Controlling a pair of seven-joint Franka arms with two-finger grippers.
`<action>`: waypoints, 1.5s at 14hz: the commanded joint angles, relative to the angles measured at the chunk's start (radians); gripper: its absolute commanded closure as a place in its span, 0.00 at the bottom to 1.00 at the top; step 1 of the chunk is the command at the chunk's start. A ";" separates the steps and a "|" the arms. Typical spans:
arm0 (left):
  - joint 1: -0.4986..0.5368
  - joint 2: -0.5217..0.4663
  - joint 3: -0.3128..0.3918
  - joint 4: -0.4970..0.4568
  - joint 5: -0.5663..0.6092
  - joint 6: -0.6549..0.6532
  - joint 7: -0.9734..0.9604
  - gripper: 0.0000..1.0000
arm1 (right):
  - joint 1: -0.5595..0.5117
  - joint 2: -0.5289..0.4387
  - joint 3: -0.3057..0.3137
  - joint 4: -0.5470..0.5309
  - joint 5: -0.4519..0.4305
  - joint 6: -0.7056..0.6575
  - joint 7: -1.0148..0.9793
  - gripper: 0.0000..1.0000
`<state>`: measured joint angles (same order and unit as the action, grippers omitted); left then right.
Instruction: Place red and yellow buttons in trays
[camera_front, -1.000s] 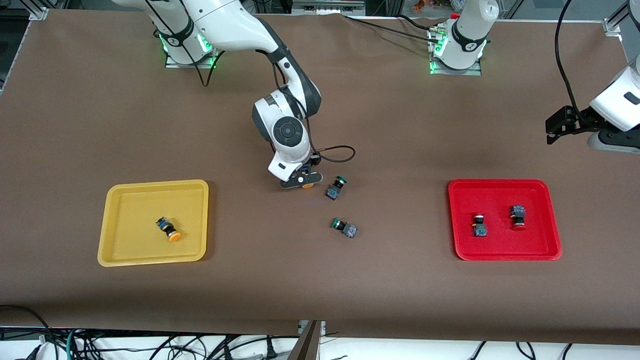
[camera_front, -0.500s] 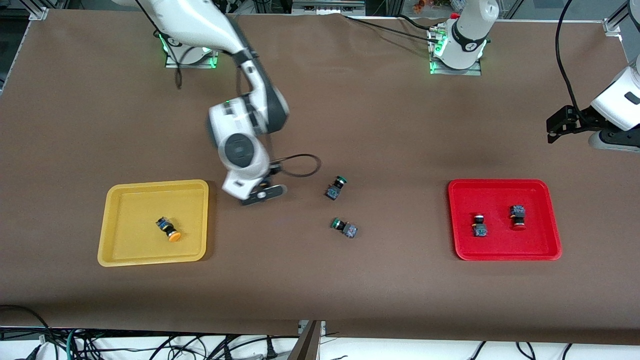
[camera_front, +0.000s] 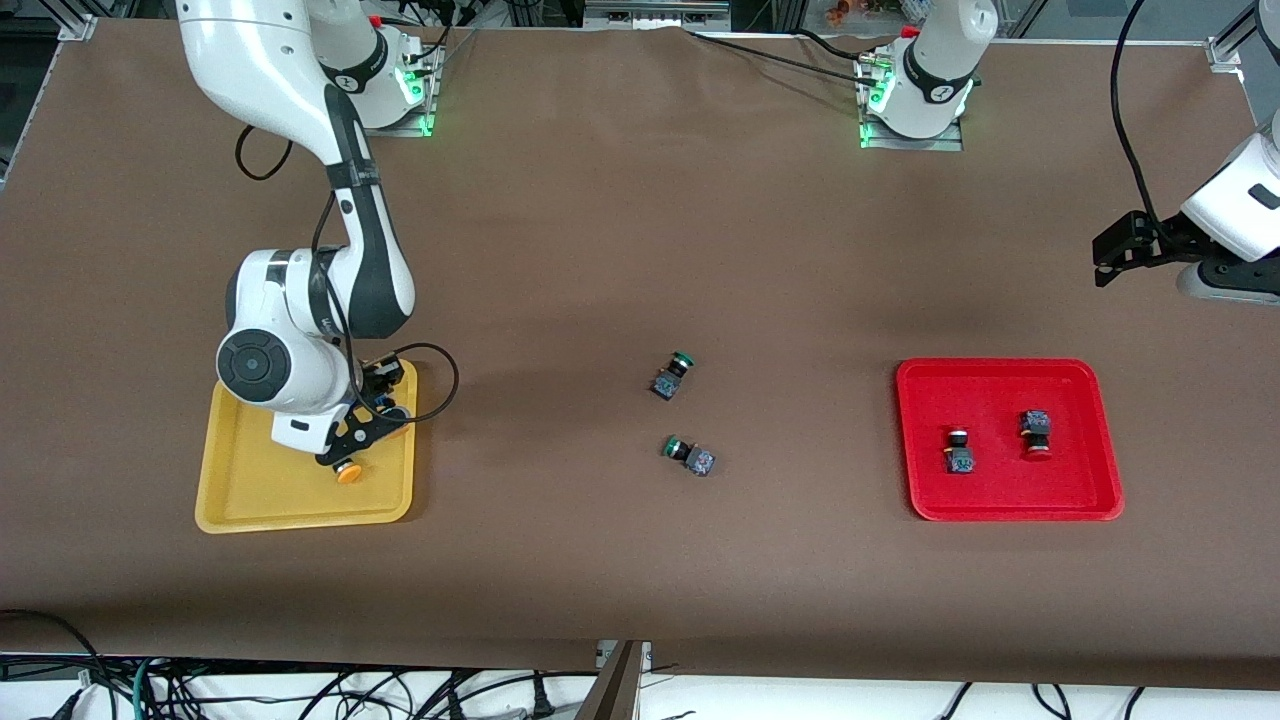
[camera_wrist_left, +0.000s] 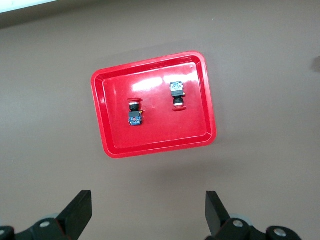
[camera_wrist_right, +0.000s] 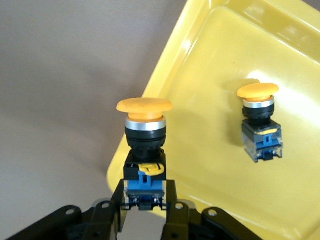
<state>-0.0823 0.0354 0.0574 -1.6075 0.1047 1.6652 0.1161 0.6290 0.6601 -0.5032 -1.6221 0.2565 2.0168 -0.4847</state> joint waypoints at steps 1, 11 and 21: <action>-0.010 -0.011 0.009 -0.011 -0.023 0.011 -0.003 0.00 | -0.041 0.009 0.005 -0.018 0.015 0.051 -0.073 1.00; -0.007 -0.011 0.010 -0.012 -0.023 0.008 -0.001 0.00 | -0.023 -0.087 0.015 -0.012 0.118 0.027 0.143 0.00; -0.008 -0.011 0.010 -0.011 -0.023 -0.004 -0.001 0.00 | 0.035 -0.563 0.034 -0.015 -0.135 -0.390 0.435 0.00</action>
<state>-0.0834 0.0354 0.0586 -1.6082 0.1047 1.6650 0.1161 0.6790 0.1792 -0.4999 -1.5966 0.1763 1.6756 -0.0869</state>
